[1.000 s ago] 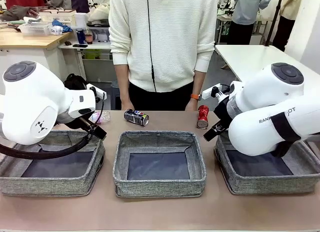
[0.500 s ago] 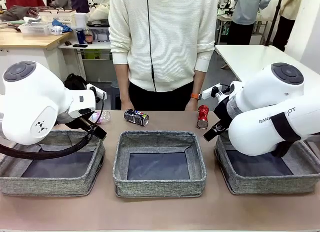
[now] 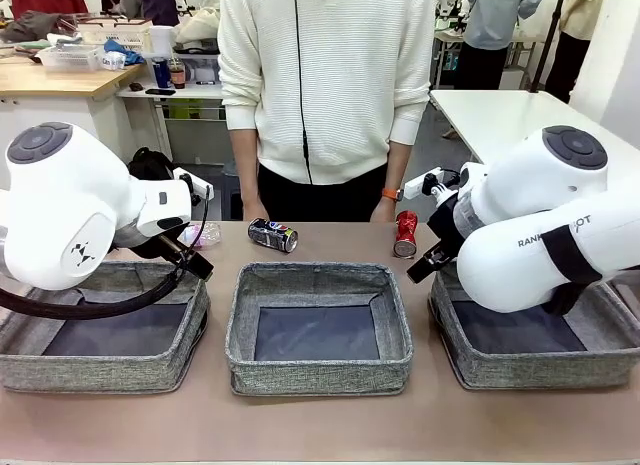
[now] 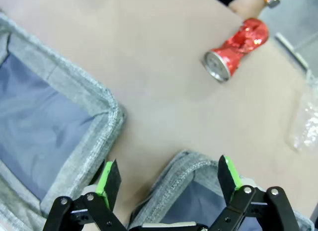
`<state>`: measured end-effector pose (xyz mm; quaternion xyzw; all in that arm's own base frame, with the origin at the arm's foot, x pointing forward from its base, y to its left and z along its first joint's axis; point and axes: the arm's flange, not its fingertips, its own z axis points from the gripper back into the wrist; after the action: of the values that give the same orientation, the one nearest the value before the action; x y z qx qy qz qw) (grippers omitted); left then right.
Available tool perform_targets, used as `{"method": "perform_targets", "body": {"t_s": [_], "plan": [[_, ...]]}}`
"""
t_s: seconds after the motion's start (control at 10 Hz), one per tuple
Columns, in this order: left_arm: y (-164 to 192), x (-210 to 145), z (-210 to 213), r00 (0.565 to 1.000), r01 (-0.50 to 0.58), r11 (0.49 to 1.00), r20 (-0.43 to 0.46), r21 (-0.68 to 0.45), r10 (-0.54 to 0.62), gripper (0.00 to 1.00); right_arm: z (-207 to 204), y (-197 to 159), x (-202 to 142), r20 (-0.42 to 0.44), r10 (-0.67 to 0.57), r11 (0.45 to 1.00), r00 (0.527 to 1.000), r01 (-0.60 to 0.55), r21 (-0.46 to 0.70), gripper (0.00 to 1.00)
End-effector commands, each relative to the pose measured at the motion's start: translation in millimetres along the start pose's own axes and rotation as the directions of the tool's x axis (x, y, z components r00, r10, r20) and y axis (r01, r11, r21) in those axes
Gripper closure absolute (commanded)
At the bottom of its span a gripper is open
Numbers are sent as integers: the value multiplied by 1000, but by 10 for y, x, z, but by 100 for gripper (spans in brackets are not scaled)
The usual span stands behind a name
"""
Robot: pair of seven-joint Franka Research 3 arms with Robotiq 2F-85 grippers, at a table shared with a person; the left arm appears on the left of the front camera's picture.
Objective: Sort the waste into the appropriate baskets.
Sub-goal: Pick up the waste item pointed out by the person.
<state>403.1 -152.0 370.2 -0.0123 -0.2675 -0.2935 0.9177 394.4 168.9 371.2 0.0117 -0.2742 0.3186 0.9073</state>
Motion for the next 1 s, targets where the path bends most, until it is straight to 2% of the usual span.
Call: {"method": "perform_targets", "body": {"t_s": [0.0,0.1,0.2,0.3,0.4,0.5,0.6,0.7,0.8,0.9], "plan": [[-103,95,433,996,75,991,61,-113,-69,0,284,-69,22,-65,-61,998,996,62,3,0],[-196,196,959,989,101,987,119,-126,-86,0,705,-36,62,-78,-116,993,990,115,-16,0],[-309,227,1504,985,121,959,150,-256,-84,0,1157,92,77,-21,-113,993,993,112,-41,0],[-428,213,1946,977,146,968,184,-206,-108,0,1572,283,64,34,-81,994,996,83,-65,0],[-576,133,2211,971,202,972,152,-121,-183,0,1876,435,3,67,-40,989,997,49,-139,0],[-629,75,2253,971,231,971,86,-65,-225,0,1991,476,-51,84,-33,981,996,48,-188,0],[-634,-12,2211,967,253,967,-46,9,-252,0,2137,465,-144,159,-48,951,986,94,-294,0],[-552,-19,2130,982,186,958,-25,220,-185,0,1952,369,189,84,-43,992,996,52,-116,0],[-659,27,2349,969,238,969,80,-69,-232,0,1952,369,189,84,-43,992,996,52,-116,0],[-659,27,2349,969,238,969,80,-69,-232,0,1952,369,189,84,-43,992,996,52,-116,0]]}}
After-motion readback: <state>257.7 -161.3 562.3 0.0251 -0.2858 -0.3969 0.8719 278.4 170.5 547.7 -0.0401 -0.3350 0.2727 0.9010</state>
